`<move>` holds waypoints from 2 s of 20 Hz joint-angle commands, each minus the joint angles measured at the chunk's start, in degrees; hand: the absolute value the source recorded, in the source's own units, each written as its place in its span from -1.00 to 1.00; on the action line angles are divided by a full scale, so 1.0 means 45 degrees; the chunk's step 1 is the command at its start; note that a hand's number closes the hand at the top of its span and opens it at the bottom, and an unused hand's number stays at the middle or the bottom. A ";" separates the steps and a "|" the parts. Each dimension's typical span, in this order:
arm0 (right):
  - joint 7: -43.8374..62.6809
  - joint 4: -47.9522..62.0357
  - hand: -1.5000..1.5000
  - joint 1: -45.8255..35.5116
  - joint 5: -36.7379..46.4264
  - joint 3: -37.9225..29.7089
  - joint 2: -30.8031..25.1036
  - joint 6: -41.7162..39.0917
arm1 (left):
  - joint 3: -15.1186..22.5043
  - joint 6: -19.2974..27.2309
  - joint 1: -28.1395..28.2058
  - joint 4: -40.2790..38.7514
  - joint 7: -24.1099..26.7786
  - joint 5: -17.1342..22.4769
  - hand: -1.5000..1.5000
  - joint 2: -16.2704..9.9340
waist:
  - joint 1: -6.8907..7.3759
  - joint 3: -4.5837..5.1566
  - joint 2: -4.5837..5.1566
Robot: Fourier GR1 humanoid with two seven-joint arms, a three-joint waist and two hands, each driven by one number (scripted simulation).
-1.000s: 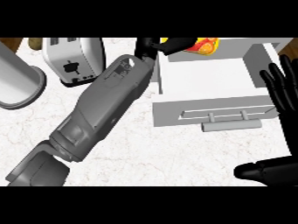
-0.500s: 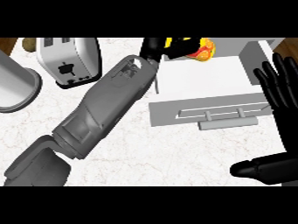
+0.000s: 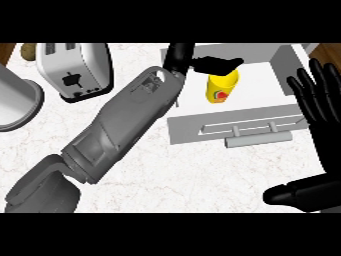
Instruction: Pick up the cup, place it into the drawer and close the drawer
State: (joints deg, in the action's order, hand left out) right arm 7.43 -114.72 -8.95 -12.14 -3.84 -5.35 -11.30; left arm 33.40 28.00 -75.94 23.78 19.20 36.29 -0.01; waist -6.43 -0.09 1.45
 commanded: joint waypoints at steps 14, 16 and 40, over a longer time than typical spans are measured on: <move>0.0771 -0.1108 1.00 0.0498 -0.1119 -0.0403 -0.0860 -0.0878 | -0.1870 -0.1404 0.0865 0.2384 0.0973 0.1972 -1.00 -0.1011 | 0.1559 0.0029 -0.0417; 0.0497 -0.0935 1.00 0.0832 -0.0693 -0.0410 -0.1513 -0.1707 | -0.1917 -0.1052 0.1571 0.3149 0.1288 0.1959 -1.00 -0.0761 | 0.1618 0.0026 -0.0423; -0.2285 0.0733 1.00 0.1312 0.7800 0.2119 -0.3527 -0.2127 | -0.3174 -0.2528 1.1809 1.2997 0.0229 0.2550 -1.00 -0.6126 | 0.1865 0.0021 -0.0357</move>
State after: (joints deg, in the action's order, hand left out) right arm 1.82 -113.90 -2.21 14.05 3.41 -17.88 -21.14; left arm 19.80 18.94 -28.65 78.57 18.28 47.44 -26.36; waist 1.66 0.01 -0.19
